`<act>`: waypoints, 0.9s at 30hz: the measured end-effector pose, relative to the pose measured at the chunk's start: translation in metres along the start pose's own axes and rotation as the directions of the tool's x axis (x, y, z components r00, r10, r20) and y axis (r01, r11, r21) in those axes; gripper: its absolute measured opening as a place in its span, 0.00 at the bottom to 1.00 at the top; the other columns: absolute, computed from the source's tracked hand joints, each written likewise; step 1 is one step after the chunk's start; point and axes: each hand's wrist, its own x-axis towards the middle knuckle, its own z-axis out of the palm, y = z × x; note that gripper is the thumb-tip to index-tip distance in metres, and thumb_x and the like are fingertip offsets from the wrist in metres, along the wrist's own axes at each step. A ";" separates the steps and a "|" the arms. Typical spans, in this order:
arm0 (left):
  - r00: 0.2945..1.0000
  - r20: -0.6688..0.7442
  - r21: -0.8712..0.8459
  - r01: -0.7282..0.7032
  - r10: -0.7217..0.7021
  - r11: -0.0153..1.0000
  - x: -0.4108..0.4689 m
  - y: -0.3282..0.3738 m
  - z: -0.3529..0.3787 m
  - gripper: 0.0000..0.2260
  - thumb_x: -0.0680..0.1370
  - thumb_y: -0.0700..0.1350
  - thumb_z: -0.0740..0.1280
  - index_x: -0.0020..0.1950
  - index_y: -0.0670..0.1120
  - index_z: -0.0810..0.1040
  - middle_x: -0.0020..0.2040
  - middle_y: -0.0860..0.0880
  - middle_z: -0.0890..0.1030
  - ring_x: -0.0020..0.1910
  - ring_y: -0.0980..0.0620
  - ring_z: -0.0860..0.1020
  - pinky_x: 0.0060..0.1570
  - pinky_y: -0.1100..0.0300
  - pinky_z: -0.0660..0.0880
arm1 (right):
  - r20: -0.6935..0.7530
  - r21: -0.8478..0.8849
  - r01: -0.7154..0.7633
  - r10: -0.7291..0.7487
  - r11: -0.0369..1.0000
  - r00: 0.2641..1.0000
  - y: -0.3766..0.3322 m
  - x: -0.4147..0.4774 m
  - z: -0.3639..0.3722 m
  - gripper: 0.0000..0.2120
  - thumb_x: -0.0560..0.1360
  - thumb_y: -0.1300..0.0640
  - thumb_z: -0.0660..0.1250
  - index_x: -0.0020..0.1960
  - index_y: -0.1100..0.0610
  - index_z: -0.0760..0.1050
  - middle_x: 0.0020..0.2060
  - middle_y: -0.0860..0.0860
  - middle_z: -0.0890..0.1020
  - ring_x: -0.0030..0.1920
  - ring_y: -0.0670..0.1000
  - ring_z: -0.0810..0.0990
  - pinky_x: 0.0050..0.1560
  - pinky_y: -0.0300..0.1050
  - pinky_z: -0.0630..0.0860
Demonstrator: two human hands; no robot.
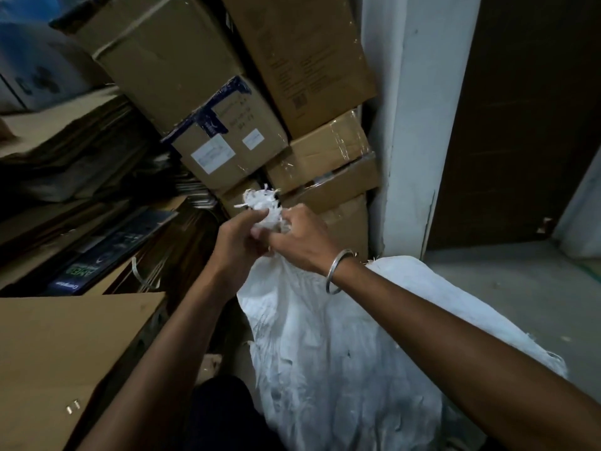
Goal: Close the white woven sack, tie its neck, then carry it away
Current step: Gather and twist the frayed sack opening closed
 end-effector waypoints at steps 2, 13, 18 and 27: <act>0.993 0.111 -0.066 0.042 -0.035 0.997 -0.005 0.006 -0.012 0.33 0.66 0.49 0.74 0.61 0.26 0.75 0.61 0.30 0.76 0.60 0.35 0.75 0.66 0.40 0.69 | -0.029 0.026 -0.056 0.057 0.998 0.998 -0.001 0.006 -0.006 0.07 0.72 0.54 0.75 0.37 0.54 0.81 0.33 0.49 0.80 0.32 0.43 0.74 0.27 0.33 0.65; 0.993 -0.103 -0.016 0.049 -0.050 0.999 0.018 -0.002 0.011 0.12 0.75 0.34 0.64 0.55 0.37 0.82 0.45 0.41 0.86 0.42 0.44 0.84 0.42 0.54 0.84 | 0.127 0.217 -0.145 0.119 0.965 0.985 -0.001 0.026 -0.029 0.32 0.59 0.53 0.85 0.57 0.53 0.71 0.53 0.53 0.82 0.51 0.50 0.82 0.51 0.49 0.82; 0.969 -0.242 -0.011 0.054 -0.055 0.998 0.038 -0.004 0.015 0.09 0.83 0.35 0.59 0.49 0.40 0.79 0.36 0.46 0.82 0.34 0.49 0.81 0.32 0.59 0.80 | 0.284 -0.241 -0.113 0.182 0.964 0.942 0.025 0.010 -0.055 0.34 0.67 0.53 0.80 0.67 0.58 0.69 0.57 0.48 0.75 0.55 0.47 0.76 0.54 0.46 0.77; 0.976 -0.216 0.098 0.049 -0.027 0.994 0.038 0.000 0.005 0.11 0.73 0.28 0.58 0.39 0.40 0.76 0.34 0.44 0.77 0.31 0.47 0.75 0.35 0.56 0.72 | 0.443 -0.456 0.025 0.202 0.890 0.874 0.046 0.027 -0.086 0.21 0.79 0.44 0.67 0.64 0.58 0.71 0.57 0.51 0.76 0.54 0.53 0.76 0.53 0.47 0.74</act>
